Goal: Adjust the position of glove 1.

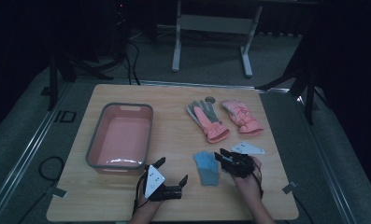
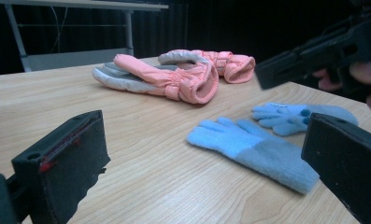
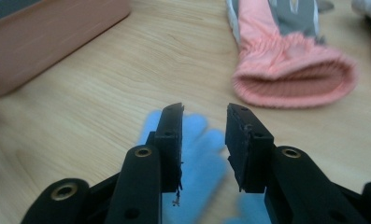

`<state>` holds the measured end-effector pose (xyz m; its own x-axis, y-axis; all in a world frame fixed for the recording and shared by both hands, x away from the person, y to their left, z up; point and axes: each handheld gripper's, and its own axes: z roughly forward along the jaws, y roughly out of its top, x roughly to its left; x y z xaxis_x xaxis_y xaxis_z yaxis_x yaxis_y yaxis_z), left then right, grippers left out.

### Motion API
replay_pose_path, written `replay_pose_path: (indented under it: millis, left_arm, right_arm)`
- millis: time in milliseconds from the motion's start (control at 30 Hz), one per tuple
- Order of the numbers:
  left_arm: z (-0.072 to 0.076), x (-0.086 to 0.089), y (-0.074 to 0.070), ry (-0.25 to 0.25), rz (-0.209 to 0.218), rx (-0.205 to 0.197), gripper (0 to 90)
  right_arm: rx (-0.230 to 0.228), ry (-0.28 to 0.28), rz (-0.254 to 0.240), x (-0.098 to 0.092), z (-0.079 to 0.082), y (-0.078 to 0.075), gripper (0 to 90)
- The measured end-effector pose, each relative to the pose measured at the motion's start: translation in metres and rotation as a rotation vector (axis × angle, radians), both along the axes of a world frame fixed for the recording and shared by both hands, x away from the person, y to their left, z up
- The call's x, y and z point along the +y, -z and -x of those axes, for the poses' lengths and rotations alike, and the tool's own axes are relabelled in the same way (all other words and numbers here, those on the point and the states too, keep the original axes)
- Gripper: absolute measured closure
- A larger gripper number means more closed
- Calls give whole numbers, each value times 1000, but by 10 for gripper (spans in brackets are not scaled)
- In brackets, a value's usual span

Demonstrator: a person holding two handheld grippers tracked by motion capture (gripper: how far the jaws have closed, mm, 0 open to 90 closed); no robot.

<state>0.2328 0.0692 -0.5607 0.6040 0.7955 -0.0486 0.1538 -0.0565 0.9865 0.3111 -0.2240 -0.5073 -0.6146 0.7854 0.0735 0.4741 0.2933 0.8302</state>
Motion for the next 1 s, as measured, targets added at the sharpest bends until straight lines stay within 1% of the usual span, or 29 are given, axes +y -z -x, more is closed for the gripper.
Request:
replay_pose_path:
  millis: [33,67,100,133,200,233,267,300,333,367,400,433,467,500,567,600,633,700,733,767,800,833,867,900,933,967,1000]
  left_arm:
    - [0,0,0,0,0,0,5]
    - [0,0,0,-1,1,0,5]
    - [0,0,0,-1,1,0,5]
    - [0,0,0,-1,1,0,5]
    - [0,0,0,-1,1,-1,5]
    - [0,0,0,-2,2,-1,5]
    - [0,0,0,-2,2,-1,5]
    - [0,0,0,-2,3,-2,5]
    - [0,0,0,-3,1,-2,5]
    - [0,0,0,-3,3,-2,5]
    - [0,0,0,-4,3,-3,5]
    - [0,0,0,-4,4,-4,5]
    - [0,0,0,-4,4,-4,5]
    - [0,0,0,-5,3,-5,5]
    - [0,0,0,-6,5,-5,5]
    - [0,0,0,-6,5,-5,5]
    - [0,0,0,-6,7,-4,5]
    - [0,0,0,-7,7,-3,5]
    - [0,0,0,-7,8,-2,5]
    - [0,0,0,-7,8,-2,5]
    - [0,1,0,-8,9,-1,5]
    - [0,1,0,-9,9,-1,5]
    - [0,1,0,-10,10,-2,5]
    - [0,0,0,-10,10,-3,5]
    - [0,0,0,-10,10,-3,5]
    - [0,0,0,-9,8,-5,5]
    - [0,0,0,-7,7,-6,5]
  right_arm:
    - [-2,-21,2,-6,-2,-2,669]
    - [-1,-45,20,-16,-5,-5,670]
    - [-10,-69,33,-25,-7,-7,670]
    - [-19,-78,44,-34,-8,-9,670]
    - [1,-124,49,-51,-12,-12,667]
    - [-2,-126,65,-60,-12,-13,663]
    - [-2,-126,65,-60,-12,-13,663]
    - [-3,-128,78,-65,-12,-13,661]
    - [17,-144,77,-74,-11,-11,661]
    - [35,-157,70,-86,-9,-6,661]
    - [52,-168,68,-91,-8,-3,661]
    - [55,-169,74,-94,-6,2,661]
    - [62,-172,69,-97,-5,6,660]
    - [80,-178,57,-100,-5,11,657]
    - [88,-171,59,-102,-4,20,650]
    - [105,-174,62,-103,-4,26,650]
    - [106,-170,68,-103,-5,29,645]
    - [118,-176,42,-103,-6,37,641]
    - [115,-179,42,-103,-6,40,641]
    - [115,-179,42,-103,-6,40,641]
    - [132,-213,24,-101,-8,47,658]
    - [119,-213,32,-101,-8,50,694]
    - [116,-205,37,-100,-8,50,728]
    - [112,-195,56,-100,-8,49,758]
    - [112,-195,56,-100,-8,49,758]
    - [95,-165,66,-97,-6,50,824]
    - [91,-152,67,-97,-5,50,844]
